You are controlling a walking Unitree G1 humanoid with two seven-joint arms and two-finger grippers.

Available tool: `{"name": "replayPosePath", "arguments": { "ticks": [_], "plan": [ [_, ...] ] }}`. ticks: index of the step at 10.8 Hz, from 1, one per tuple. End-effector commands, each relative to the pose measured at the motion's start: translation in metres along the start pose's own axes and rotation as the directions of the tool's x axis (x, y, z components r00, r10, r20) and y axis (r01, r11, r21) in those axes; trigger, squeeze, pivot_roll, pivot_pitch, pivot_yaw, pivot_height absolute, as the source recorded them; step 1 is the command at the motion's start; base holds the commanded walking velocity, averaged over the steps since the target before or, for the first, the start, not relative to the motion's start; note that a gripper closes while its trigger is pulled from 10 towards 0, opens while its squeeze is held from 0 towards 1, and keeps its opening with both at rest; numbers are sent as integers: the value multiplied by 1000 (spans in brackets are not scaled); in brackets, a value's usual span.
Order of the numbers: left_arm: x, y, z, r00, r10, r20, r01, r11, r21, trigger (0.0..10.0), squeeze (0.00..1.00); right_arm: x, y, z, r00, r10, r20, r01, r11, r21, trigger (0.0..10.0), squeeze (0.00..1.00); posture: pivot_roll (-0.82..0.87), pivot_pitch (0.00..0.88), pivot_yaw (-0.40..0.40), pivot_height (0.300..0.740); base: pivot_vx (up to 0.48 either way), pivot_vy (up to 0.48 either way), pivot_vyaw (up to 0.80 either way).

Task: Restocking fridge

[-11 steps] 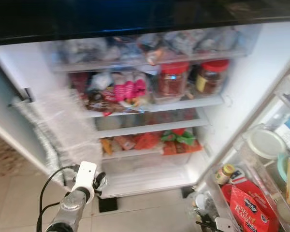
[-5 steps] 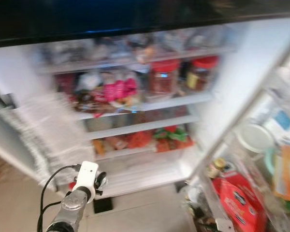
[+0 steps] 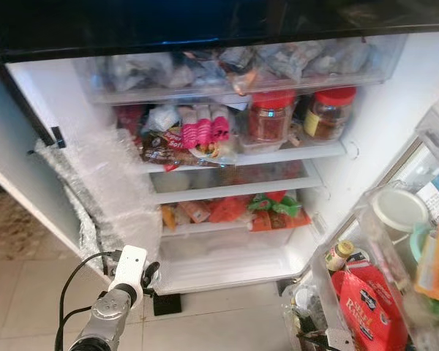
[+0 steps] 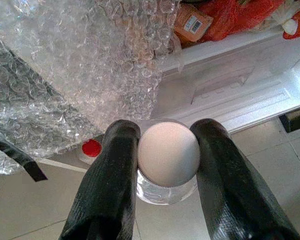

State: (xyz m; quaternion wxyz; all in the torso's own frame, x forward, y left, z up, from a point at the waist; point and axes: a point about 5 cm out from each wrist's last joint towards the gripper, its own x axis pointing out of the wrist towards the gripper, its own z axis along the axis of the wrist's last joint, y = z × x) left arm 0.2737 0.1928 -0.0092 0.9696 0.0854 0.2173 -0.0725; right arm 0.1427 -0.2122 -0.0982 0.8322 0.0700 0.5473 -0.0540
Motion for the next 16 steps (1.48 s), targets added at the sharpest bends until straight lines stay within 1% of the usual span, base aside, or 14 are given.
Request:
{"name": "replayPosePath", "arguments": {
  "ticks": [1, 3, 4, 14, 16],
  "plan": [
    [-3, 1, -6, 1000, -1, -21, 1, 1000, 10, 10000, 0, 0, -1, -6, 1000, -5, -18, 5, 1000, 4, 10000, 0, -185, 105, 1, 740, 0, 0, 0],
    [-3, 1, -6, 1000, -1, -23, 1, 1000, 12, 10000, 0, 0, -1, -6, 1000, -6, -18, 6, 1000, 6, 10000, 0, -187, 105, 2, 740, 0, 0, 0],
    [-3, 3, -9, 999, 8, -45, -7, 1000, 21, 10000, 0, 0, 0, -5, 1000, 3, -18, -3, 1000, 4, 10000, 0, -188, 100, 6, 740, 0, 0, 0],
    [-2, 1, -8, 999, 8, -48, -7, 1000, 27, 10000, 0, 0, -1, -4, 1000, 9, -17, -8, 1000, 6, 10000, 0, -188, 95, -1, 740, 0, 0, 0],
    [-2, 0, -8, 999, 12, -47, -11, 1000, 22, 10000, 0, 0, -1, -4, 1000, 9, -18, -8, 1000, 3, 10000, 0, -188, 96, -2, 740, 0, -281, 0]
  ]
}}
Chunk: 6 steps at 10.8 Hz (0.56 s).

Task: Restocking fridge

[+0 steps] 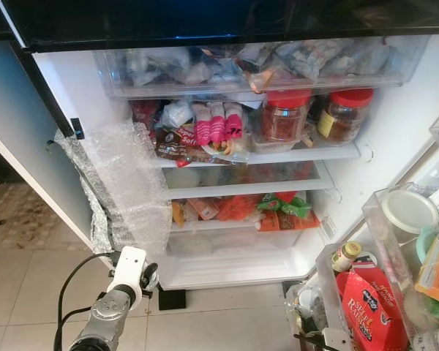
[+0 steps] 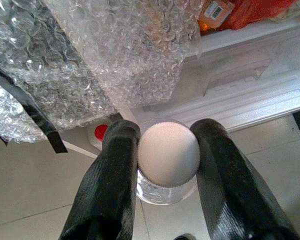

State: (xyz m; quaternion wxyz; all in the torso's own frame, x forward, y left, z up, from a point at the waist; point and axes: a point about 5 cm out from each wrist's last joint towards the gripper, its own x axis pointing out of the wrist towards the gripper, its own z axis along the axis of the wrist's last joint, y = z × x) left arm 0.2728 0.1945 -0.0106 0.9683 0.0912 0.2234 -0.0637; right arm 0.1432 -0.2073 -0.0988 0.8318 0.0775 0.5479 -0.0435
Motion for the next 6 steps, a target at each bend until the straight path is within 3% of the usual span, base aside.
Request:
{"name": "replayPosePath", "arguments": {
  "ticks": [1, 6],
  "plan": [
    [-2, -1, -7, 999, -7, -34, 7, 1000, 16, 10000, 0, -1, -6, -4, 1000, -17, -14, 17, 1000, 2, 10000, 0, -188, 97, -2, 740, 0, -277, 0],
    [-2, -2, -7, 999, -7, -33, 7, 1000, 14, 10000, 0, -1, -7, -4, 1000, -14, -17, 14, 1000, -6, 10000, 0, -187, 101, -7, 740, 0, -275, 0]
  ]
}}
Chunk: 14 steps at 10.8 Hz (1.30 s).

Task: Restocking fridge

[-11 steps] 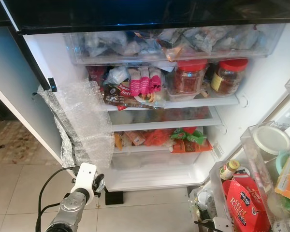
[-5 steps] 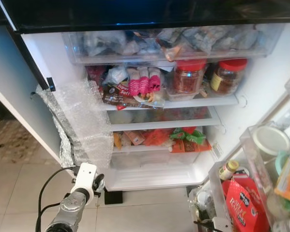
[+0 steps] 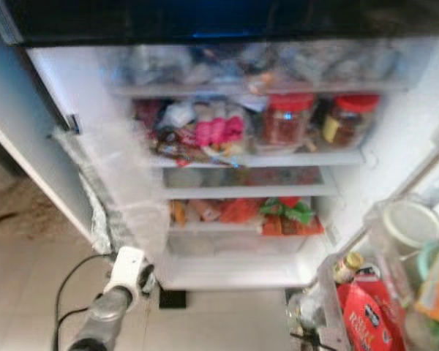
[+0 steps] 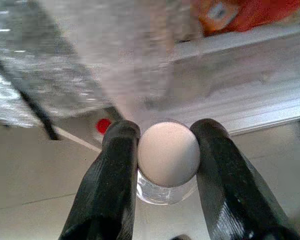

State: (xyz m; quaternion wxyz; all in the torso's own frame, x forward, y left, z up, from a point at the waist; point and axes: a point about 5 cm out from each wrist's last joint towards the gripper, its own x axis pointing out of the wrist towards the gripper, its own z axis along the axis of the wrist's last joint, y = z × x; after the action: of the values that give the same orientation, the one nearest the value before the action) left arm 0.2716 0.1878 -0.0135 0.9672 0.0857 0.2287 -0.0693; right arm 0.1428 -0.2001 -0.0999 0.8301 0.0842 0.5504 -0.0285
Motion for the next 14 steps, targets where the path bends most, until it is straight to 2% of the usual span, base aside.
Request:
{"name": "replayPosePath", "arguments": {
  "ticks": [1, 3, 6, 7, 9, 12, 13, 14],
  "plan": [
    [-3, 5, -6, 1000, 7, -24, -7, 1000, 22, 10000, 0, -3, -14, -2, 999, -46, -9, 45, 999, -3, 10000, 0, -187, 101, -7, 740, 0, -270, 0],
    [-2, 4, -4, 1000, 7, -18, -6, 1000, 13, 10000, 0, -3, -14, -2, 999, -45, -9, 45, 999, -3, 10000, 0, -189, 102, -8, 740, 0, -135, 0],
    [2, 4, 15, 996, 6, 90, -7, 1000, 9, 10000, 0, -3, -15, -3, 999, -41, -11, 41, 999, -8, 10000, 0, -190, 104, -11, 740, 0, 0, 0],
    [2, 3, 28, 985, 0, 173, -5, 1000, 30, 10000, 0, -3, -15, -3, 999, -41, -11, 41, 999, -8, 10000, 0, -189, 107, -13, 740, 0, 0, 0],
    [-7, -6, 54, 926, -55, 374, 25, 996, 85, 10000, 0, -4, -16, -4, 999, -35, -14, 35, 999, -5, 10000, 0, -188, 112, -17, 740, 0, 0, 0],
    [-25, -27, 73, 848, -153, 507, 78, 983, 166, 10000, 0, -4, -17, -4, 1000, -28, -13, 28, 1000, -3, 10000, 0, -187, 117, -20, 740, 0, 0, 0],
    [-33, -33, 74, 832, -177, 526, 83, 977, 198, 10000, 0, -4, -16, -5, 1000, -28, -1, 28, 999, 16, 10000, 0, -193, 118, -17, 740, 0, 0, 0],
    [-36, -32, 75, 831, -174, 528, 80, 977, 196, 10000, 0, -4, -16, -5, 1000, -28, 2, 28, 999, 17, 10000, 0, -190, 118, -16, 740, 0, 0, 0]
  ]
}}
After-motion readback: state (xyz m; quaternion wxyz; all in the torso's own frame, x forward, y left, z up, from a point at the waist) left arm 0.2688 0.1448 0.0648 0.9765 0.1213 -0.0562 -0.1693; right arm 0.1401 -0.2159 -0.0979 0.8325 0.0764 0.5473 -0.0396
